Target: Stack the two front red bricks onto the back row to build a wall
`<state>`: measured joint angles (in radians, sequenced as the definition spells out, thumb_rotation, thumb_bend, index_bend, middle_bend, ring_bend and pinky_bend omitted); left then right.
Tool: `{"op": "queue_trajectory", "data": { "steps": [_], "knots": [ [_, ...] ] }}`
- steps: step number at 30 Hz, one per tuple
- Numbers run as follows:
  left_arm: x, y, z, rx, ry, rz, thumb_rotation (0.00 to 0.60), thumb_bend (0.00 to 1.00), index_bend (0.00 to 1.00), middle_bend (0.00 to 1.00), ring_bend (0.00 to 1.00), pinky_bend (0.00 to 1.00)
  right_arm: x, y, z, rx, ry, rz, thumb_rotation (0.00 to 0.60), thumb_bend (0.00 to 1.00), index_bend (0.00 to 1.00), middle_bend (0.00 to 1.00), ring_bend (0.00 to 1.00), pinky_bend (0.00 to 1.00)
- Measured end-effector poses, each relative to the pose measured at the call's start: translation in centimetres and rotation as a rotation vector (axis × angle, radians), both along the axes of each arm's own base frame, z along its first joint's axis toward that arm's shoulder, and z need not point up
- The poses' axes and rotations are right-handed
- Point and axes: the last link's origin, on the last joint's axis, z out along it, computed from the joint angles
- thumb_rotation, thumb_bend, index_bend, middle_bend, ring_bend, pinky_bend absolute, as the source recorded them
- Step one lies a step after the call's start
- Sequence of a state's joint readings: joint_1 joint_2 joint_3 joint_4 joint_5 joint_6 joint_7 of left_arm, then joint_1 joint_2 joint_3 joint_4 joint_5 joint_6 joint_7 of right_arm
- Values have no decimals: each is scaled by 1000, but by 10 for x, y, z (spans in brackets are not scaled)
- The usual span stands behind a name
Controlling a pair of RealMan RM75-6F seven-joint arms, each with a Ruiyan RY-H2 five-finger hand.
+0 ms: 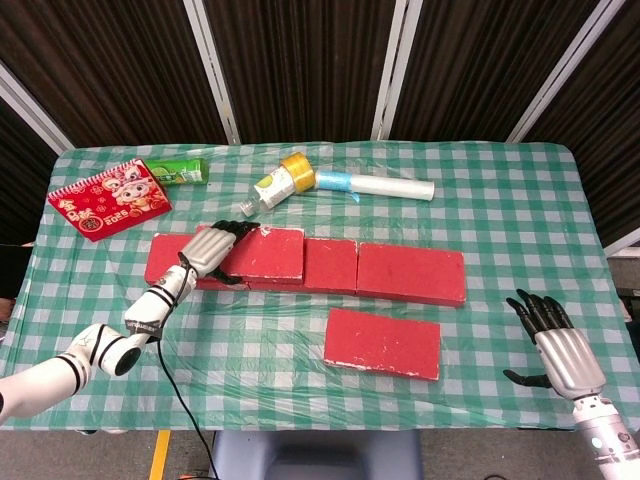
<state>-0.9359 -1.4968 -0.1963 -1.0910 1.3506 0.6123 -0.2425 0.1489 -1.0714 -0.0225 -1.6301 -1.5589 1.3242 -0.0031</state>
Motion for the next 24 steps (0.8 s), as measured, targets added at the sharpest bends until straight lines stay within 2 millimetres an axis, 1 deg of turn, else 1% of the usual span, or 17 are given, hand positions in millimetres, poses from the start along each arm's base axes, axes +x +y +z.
{"op": "queue_trajectory", "data": {
  "steps": [7,11,16,21,24],
  "knots": [
    [4,0,-3,-10,0,-13,600,252,0,368,594,606,-1,-1,-1,5,5,-5,600,86,0,0,0,0],
    [5,-1,-2,-15,2,-19,600,255,0,368,570,555,0,-1,-2,6,7,-6,600,85,0,0,0,0],
    [5,0,-1,-11,-3,-16,600,255,0,367,488,489,-1,-2,-1,2,6,-8,600,85,0,0,0,0],
    [4,0,-1,-9,9,-10,600,254,0,361,435,383,-1,-2,-1,5,6,-9,600,85,0,0,0,0],
    [3,-1,-1,-8,18,-8,600,254,0,356,384,351,-1,-2,0,3,6,-9,600,86,0,0,0,0]
  ]
}}
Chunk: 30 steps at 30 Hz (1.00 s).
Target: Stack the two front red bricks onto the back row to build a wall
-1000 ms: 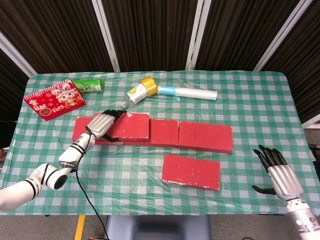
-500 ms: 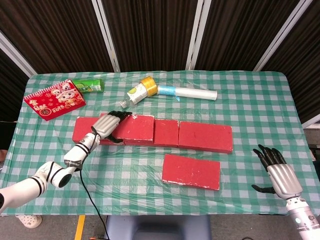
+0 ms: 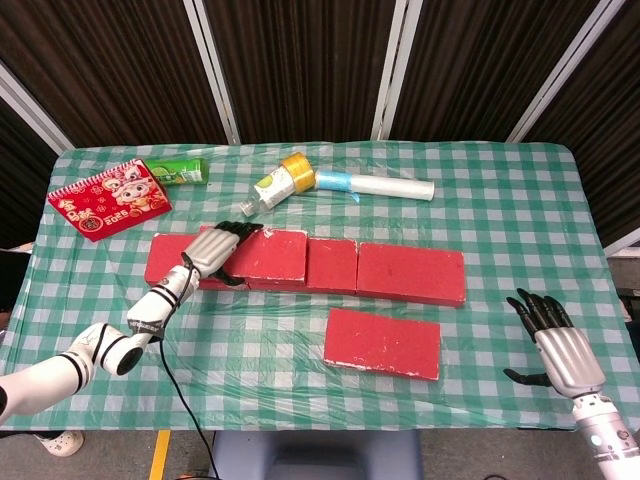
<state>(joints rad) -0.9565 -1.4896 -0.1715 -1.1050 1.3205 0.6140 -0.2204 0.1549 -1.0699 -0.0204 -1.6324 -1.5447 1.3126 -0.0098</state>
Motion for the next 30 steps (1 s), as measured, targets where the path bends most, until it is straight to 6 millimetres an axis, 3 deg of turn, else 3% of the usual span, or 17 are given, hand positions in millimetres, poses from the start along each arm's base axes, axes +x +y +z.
{"op": "queue_trajectory", "data": {
  "steps": [8,15,30],
  "knots": [
    [2,-3,0,-1,17,6,600,256,0,323,239,247,0,0,0,0,2,1,600,85,0,0,0,0],
    [1,-3,0,-7,26,28,600,251,0,153,131,219,0,0,0,2,4,-1,600,86,0,0,0,0],
    [2,-4,0,-5,36,37,600,238,0,6,1,156,0,0,0,-1,5,-5,600,85,0,0,0,0]
  ]
}}
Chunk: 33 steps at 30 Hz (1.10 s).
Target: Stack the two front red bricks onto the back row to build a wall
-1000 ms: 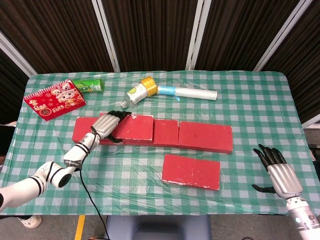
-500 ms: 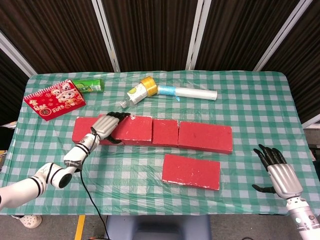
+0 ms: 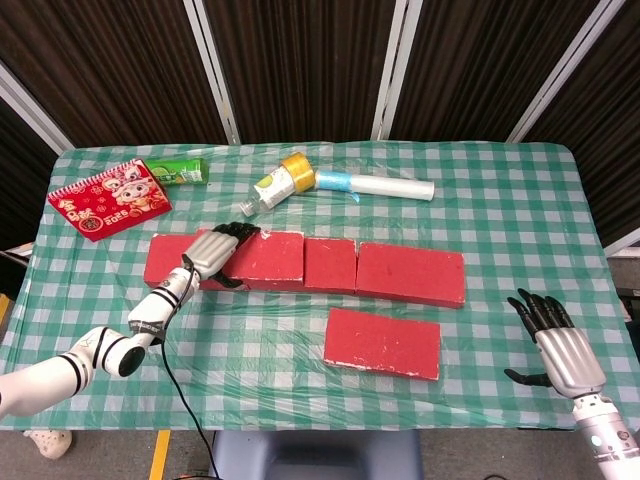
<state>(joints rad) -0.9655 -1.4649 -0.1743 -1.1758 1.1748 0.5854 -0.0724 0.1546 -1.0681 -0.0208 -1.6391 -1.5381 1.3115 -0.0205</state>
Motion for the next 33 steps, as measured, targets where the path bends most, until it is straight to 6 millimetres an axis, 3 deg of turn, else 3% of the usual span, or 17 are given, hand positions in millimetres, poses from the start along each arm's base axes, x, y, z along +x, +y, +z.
{"op": "queue_trajectory", "data": {
  "steps": [33],
  "knots": [
    [3,-1,0,-3,-4,12,600,211,0,0,0,105,1,0,0,-4,1,1,600,86,0,0,0,0]
  ]
}}
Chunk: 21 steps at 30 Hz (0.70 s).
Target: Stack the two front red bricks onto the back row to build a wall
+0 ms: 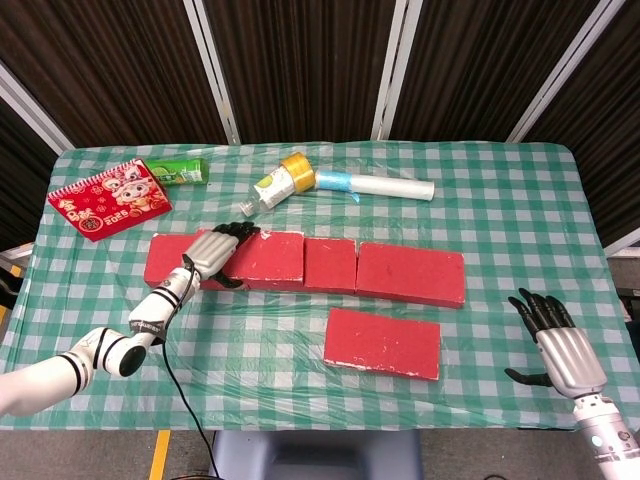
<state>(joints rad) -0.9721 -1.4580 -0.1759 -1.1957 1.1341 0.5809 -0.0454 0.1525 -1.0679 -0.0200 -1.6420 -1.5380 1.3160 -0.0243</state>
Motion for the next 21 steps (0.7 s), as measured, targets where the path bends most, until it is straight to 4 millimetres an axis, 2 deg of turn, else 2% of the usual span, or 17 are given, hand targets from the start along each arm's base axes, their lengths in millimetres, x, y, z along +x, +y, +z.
{"op": "queue_trajectory", "data": {
  "steps": [15,21],
  "knots": [
    [0,-1,1,-2,1,9,600,201,0,0,0,65,0,0,1,-9,-5,3,600,86,0,0,0,0],
    [5,-6,9,32,-16,-32,600,202,0,0,0,60,2,0,0,-7,-15,19,600,85,0,0,0,0]
  ]
}}
